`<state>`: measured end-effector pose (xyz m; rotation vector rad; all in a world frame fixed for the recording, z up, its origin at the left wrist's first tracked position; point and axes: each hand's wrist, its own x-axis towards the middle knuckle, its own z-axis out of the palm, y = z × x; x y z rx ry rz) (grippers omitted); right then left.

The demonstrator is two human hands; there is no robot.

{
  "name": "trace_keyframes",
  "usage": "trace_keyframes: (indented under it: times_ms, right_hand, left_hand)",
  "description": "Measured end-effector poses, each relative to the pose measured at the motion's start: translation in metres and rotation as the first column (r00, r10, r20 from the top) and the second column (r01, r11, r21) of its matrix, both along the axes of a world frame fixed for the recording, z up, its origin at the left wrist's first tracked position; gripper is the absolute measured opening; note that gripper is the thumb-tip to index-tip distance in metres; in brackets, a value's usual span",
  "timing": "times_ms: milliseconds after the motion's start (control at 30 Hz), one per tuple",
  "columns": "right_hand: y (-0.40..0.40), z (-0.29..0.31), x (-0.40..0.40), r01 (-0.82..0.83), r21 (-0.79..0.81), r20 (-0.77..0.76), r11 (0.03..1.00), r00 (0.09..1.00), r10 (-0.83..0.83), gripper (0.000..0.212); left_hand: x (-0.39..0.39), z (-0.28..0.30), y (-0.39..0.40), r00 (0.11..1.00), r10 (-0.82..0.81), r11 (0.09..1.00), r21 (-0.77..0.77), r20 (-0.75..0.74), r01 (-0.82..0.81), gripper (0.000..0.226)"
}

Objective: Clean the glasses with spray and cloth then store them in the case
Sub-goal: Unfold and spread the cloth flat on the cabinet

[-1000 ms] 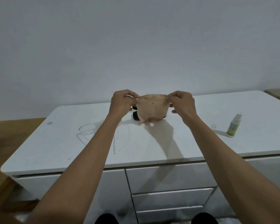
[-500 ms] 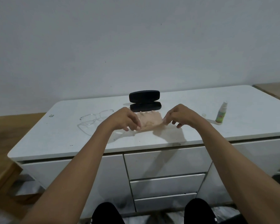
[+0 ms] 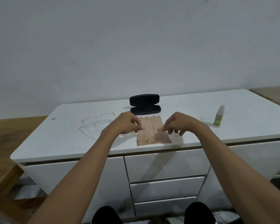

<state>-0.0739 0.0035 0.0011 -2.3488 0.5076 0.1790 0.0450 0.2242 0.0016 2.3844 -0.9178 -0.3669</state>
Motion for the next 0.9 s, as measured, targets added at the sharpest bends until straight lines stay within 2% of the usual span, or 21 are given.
trace_keyframes:
  times_ms: [133,233,367,467,533,567,633,800,900]
  right_hand:
    - [-0.003,-0.013,0.023,0.135,-0.065,0.241,0.989,0.964,-0.116,0.01]
    - [0.004,-0.019,0.04,0.163,-0.131,0.296,0.978,0.948,-0.119,0.022]
    - [0.011,-0.026,0.058,0.152,-0.247,0.336,0.957,0.94,-0.062,0.031]
    - [0.012,-0.032,0.069,0.127,-0.349,0.302,0.928,0.953,-0.016,0.024]
    - [0.011,-0.037,0.072,0.081,-0.418,0.216,0.905,0.976,0.013,0.017]
    - [0.01,-0.039,0.072,0.057,-0.436,0.171,0.898,0.985,0.02,0.02]
    - [0.006,-0.04,0.071,0.014,-0.452,0.115,0.892,0.992,0.043,0.025]
    - [-0.004,-0.039,0.069,-0.055,-0.458,0.063,0.887,0.994,0.094,0.018]
    - [-0.003,-0.04,0.07,-0.069,-0.477,0.045,0.876,0.994,0.102,0.018]
  left_hand:
    - [0.015,-0.011,-0.022,0.96,0.214,0.975,-0.096,0.181,-0.199,0.01]
    - [0.026,-0.02,-0.037,0.929,0.286,0.958,-0.05,0.237,-0.282,0.016]
    - [0.036,-0.032,-0.05,0.913,0.282,0.953,0.021,0.293,-0.301,0.017]
    - [0.041,-0.038,-0.055,0.914,0.265,0.954,0.054,0.307,-0.295,0.013]
    - [0.044,-0.039,-0.056,0.914,0.262,0.954,0.059,0.311,-0.293,0.013]
    - [0.045,-0.038,-0.055,0.914,0.26,0.955,0.058,0.31,-0.291,0.013]
    - [0.05,-0.035,-0.052,0.918,0.26,0.956,0.057,0.301,-0.289,0.013]
    - [0.061,-0.025,-0.047,0.921,0.223,0.95,0.141,0.319,-0.278,0.029]
    - [0.063,-0.025,-0.049,0.921,0.208,0.951,0.15,0.328,-0.269,0.029]
